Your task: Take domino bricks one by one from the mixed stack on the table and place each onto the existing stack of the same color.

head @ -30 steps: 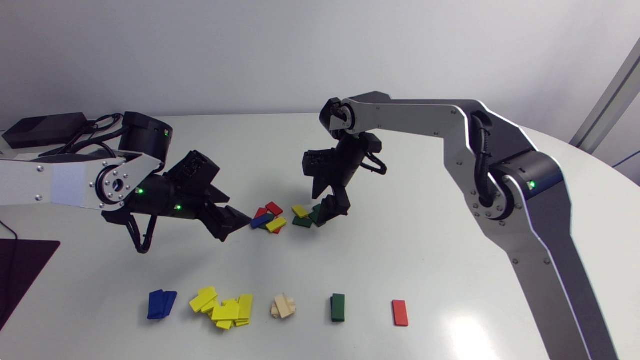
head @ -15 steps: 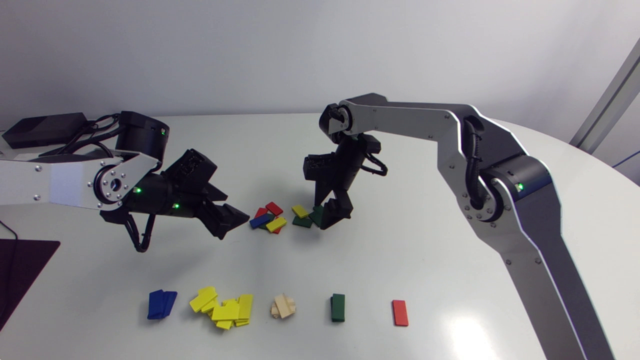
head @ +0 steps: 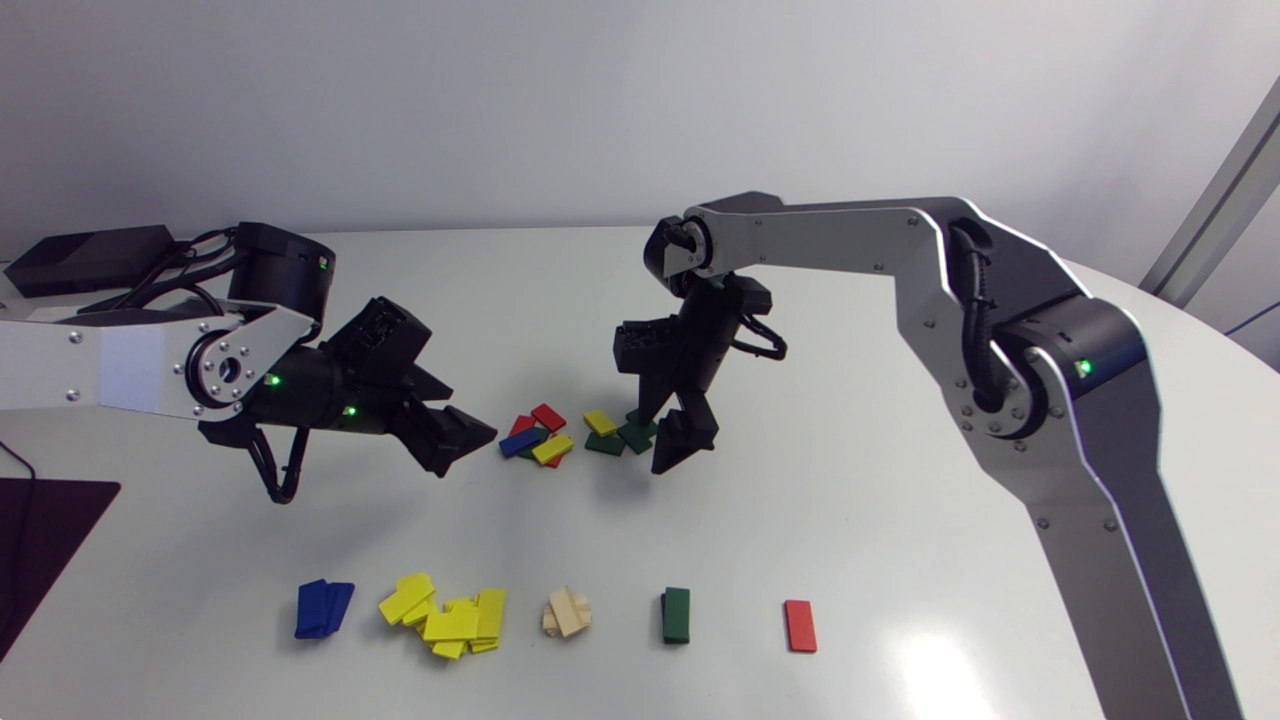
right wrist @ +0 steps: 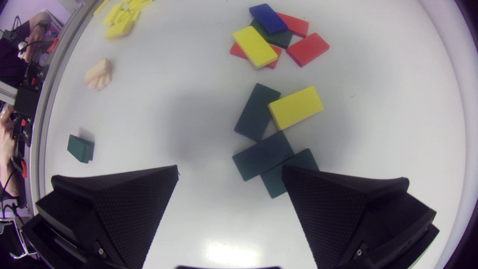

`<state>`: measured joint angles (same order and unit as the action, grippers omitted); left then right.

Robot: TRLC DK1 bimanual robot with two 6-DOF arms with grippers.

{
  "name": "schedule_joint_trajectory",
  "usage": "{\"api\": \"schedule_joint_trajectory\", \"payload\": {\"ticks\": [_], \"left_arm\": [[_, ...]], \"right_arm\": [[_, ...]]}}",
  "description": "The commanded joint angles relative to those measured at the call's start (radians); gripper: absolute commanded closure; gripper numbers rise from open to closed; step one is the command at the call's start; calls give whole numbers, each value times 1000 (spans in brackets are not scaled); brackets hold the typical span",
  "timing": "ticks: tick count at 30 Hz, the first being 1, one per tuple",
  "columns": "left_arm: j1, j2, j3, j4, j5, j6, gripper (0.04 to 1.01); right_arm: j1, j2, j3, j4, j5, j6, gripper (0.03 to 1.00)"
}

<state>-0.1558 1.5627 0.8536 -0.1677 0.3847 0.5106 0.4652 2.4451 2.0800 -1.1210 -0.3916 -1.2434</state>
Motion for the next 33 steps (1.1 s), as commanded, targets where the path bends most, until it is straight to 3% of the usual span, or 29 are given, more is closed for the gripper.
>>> {"api": "schedule_joint_trajectory", "payload": {"ticks": [1, 8, 15, 21, 26, 33], "left_arm": [[9, 19, -30, 10, 2, -6, 82], [9, 16, -31, 11, 5, -4, 82], [7, 20, -41, 25, 5, -4, 82], [21, 20, -45, 28, 5, 0, 82], [32, 23, -45, 36, 5, 0, 82], [32, 42, -30, 45, 6, 0, 82]], "right_arm": [[20, -46, -84, 12, 8, -22, 56], [44, -163, -230, 125, 39, 12, 56], [47, -130, -124, 133, 39, 39, 56], [38, 48, 117, 35, 39, 44, 56], [21, 184, 347, -89, 25, 47, 56], [12, 246, 436, -126, 28, 71, 56]]}}
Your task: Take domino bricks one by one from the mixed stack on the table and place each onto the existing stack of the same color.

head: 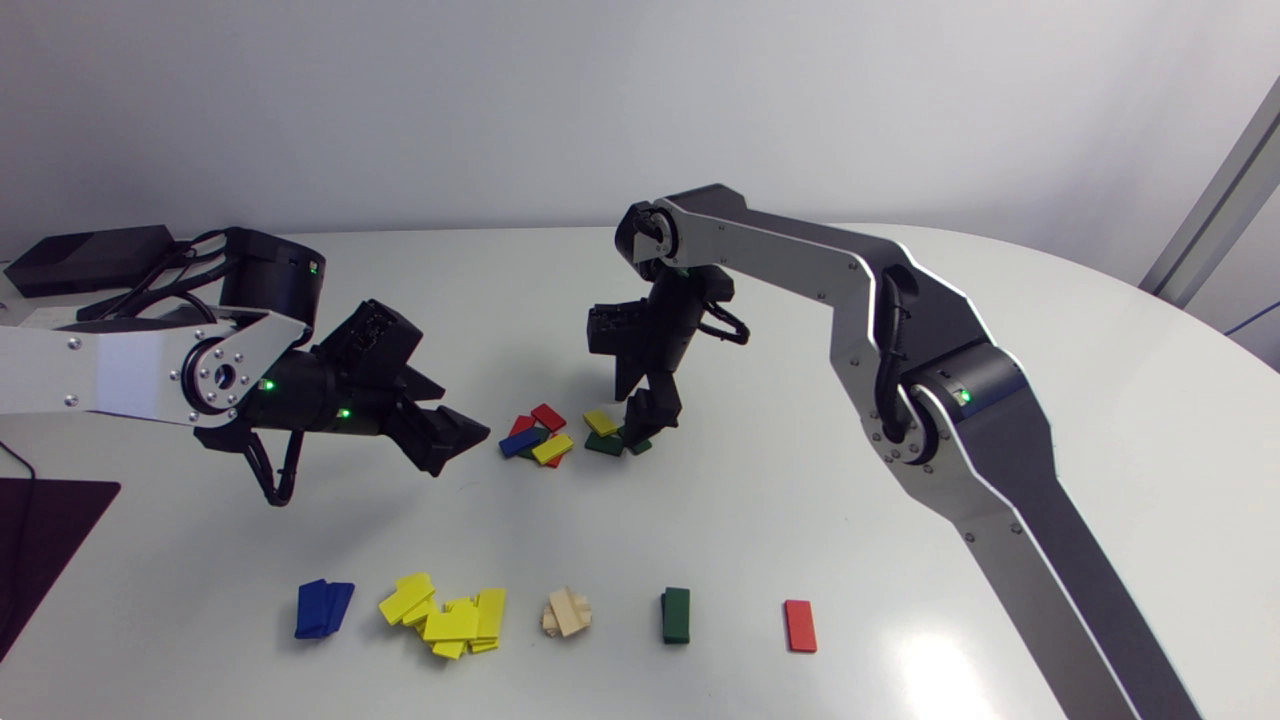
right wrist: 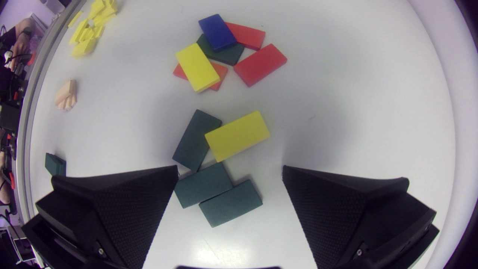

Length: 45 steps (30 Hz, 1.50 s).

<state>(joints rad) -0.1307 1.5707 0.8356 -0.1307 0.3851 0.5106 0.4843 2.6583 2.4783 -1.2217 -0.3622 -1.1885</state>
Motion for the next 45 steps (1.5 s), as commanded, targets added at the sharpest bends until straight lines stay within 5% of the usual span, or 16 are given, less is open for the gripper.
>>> {"api": "schedule_joint_trajectory", "payload": {"ticks": [1, 8, 13, 37, 42, 45], "left_arm": [[6, 37, -9, 8, 6, 0, 82], [3, 38, -3, 8, 6, -1, 82], [-4, 40, -7, 8, 6, -1, 82], [-24, 23, -15, 8, 8, -1, 80], [-37, 25, -15, 8, 8, -1, 80], [-32, 18, -16, 8, 8, -1, 80]], "right_arm": [[-7, 38, 48, -33, -1, 17, 56], [-18, 35, 41, -107, -18, 17, 56], [-24, -9, -50, -90, -32, 13, 56], [14, -442, -751, 274, 23, 50, 56], [-1, -420, -693, 320, 28, 116, 56], [5, -422, -730, 401, 69, 181, 56]]}}
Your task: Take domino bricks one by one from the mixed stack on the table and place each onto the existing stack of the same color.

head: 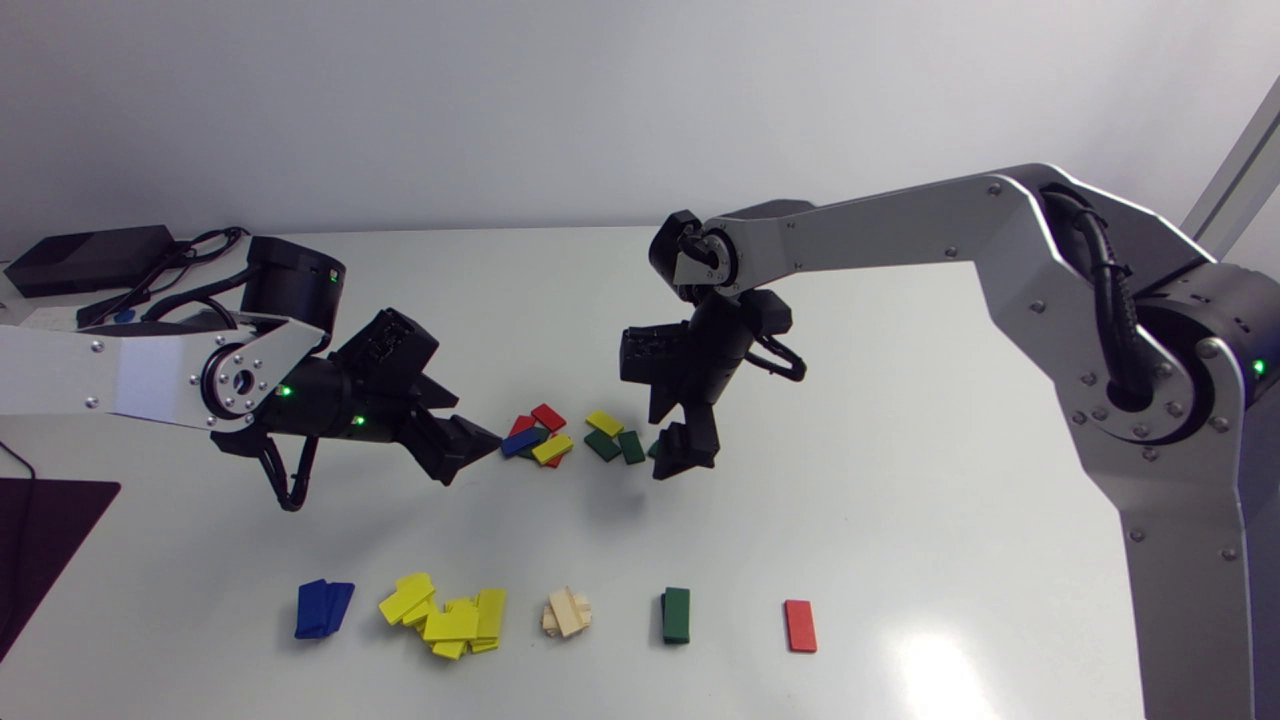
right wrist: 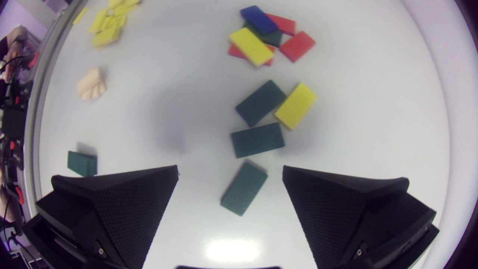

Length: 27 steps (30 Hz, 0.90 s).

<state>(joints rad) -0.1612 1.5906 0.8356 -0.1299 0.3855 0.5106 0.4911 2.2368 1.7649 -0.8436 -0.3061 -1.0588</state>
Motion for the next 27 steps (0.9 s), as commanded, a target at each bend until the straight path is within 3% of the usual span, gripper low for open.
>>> {"api": "schedule_joint_trajectory", "payload": {"ticks": [1, 3, 6, 14, 16, 20, 22, 24, 27], "left_arm": [[0, -6, -18, 7, 7, -1, 80], [5, -7, -21, 7, 7, -1, 80], [6, -6, -21, 7, 7, 0, 80], [-1, -1, -15, 7, 7, -3, 80], [-4, -3, -15, 7, 7, -3, 80], [-4, -7, -16, 7, 7, -4, 80], [-3, -11, -20, 7, 7, -4, 80], [-3, -15, -23, 7, 7, -4, 80], [-3, -18, -26, 7, 7, -4, 80]], "right_arm": [[3, -2, -30, 40, 27, 65, 56], [14, 0, -55, 81, 81, 102, 56], [20, -3, -74, 95, 108, 143, 56], [40, -49, -177, 163, 145, 203, 184], [40, -51, -185, 164, 151, 207, 266], [38, -60, -205, 172, 154, 227, 648], [38, -65, -213, 172, 162, 240, 762], [35, -65, -214, 170, 168, 255, 936], [38, -69, -231, 173, 176, 273, 957]]}}
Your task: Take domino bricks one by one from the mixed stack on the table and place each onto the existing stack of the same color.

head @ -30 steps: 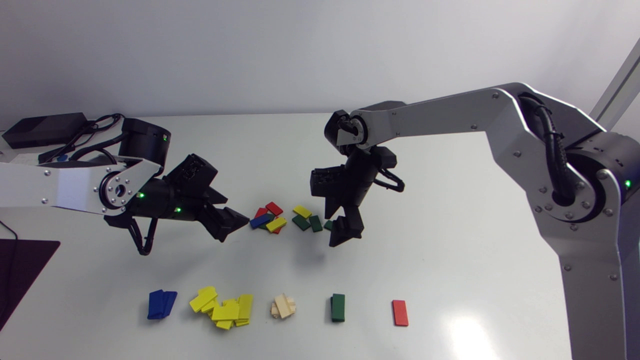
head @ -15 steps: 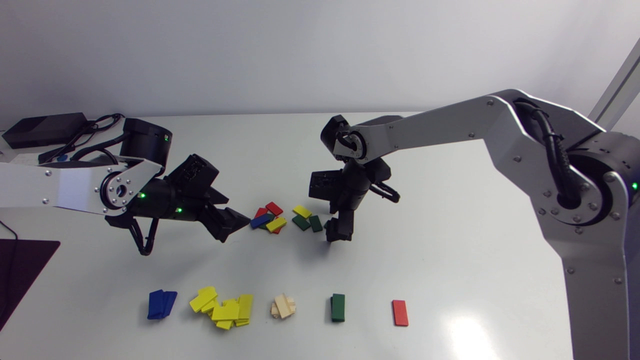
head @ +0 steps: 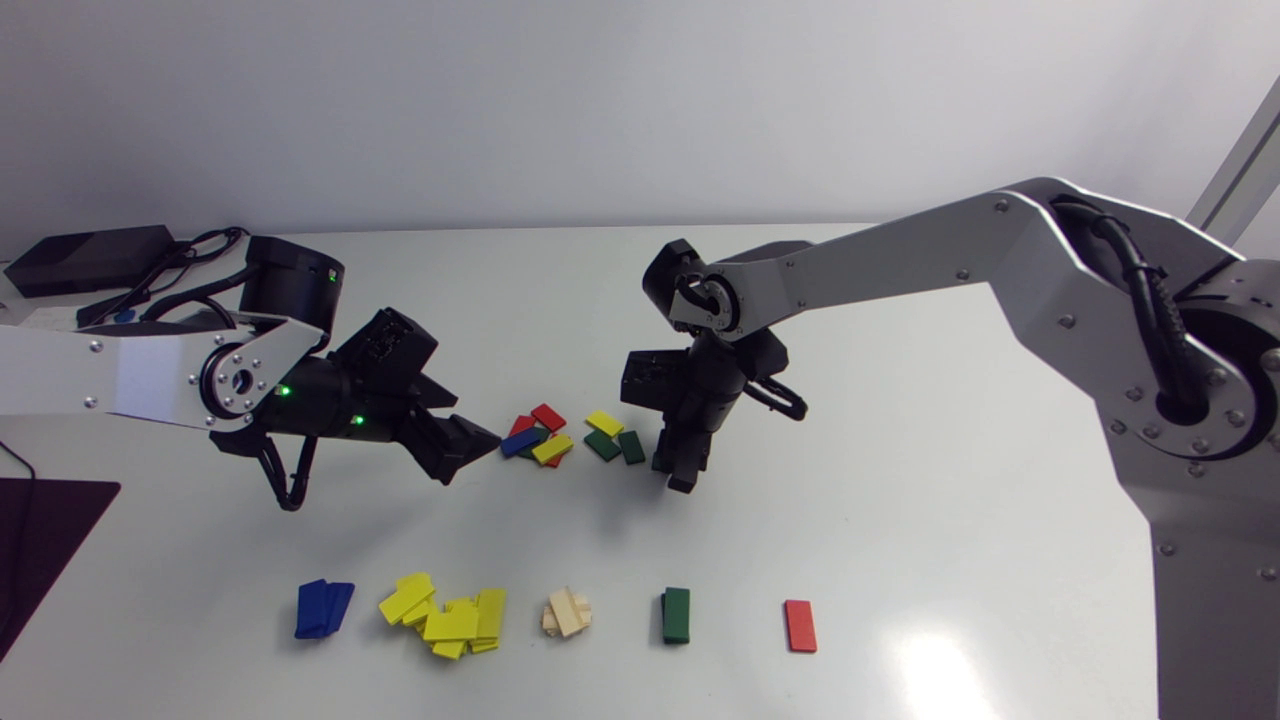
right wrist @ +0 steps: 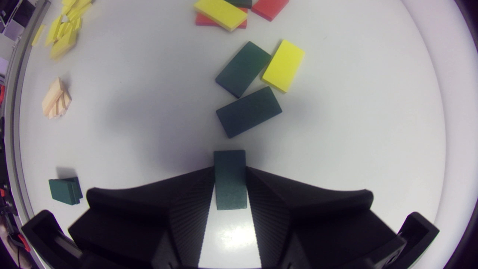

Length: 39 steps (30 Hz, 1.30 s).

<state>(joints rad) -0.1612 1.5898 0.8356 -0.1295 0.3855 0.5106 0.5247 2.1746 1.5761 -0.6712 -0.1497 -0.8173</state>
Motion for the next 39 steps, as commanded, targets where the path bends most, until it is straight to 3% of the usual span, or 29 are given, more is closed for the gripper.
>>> {"api": "schedule_joint_trajectory", "payload": {"ticks": [1, 5, 15, 19, 24, 34, 36, 39], "left_arm": [[-4, -19, -26, 7, 7, -4, 80], [-6, -34, -29, 7, 7, -6, 80], [-34, -85, -59, 4, 7, -15, 80], [-63, -97, -67, 4, 6, -38, 82], [-86, -120, -81, 2, -8, -72, 82], [-143, -183, -144, 2, -42, -96, 82], [-147, -195, -151, 2, -46, -99, 82], [-155, -211, -164, 2, -51, -104, 82]], "right_arm": [[5, -15, -47, 9, 22, 43, 957], [0, -96, -73, 42, 21, 81, 972], [8, -351, -217, 10, -5, 113, 972], [29, -397, -271, 4, 7, 273, 972], [75, -446, -367, 55, 98, 420, 969], [190, -504, -505, 111, 183, 589, 969], [187, -498, -510, 114, 194, 612, 969], [124, -434, -490, 125, 193, 632, 966]]}}
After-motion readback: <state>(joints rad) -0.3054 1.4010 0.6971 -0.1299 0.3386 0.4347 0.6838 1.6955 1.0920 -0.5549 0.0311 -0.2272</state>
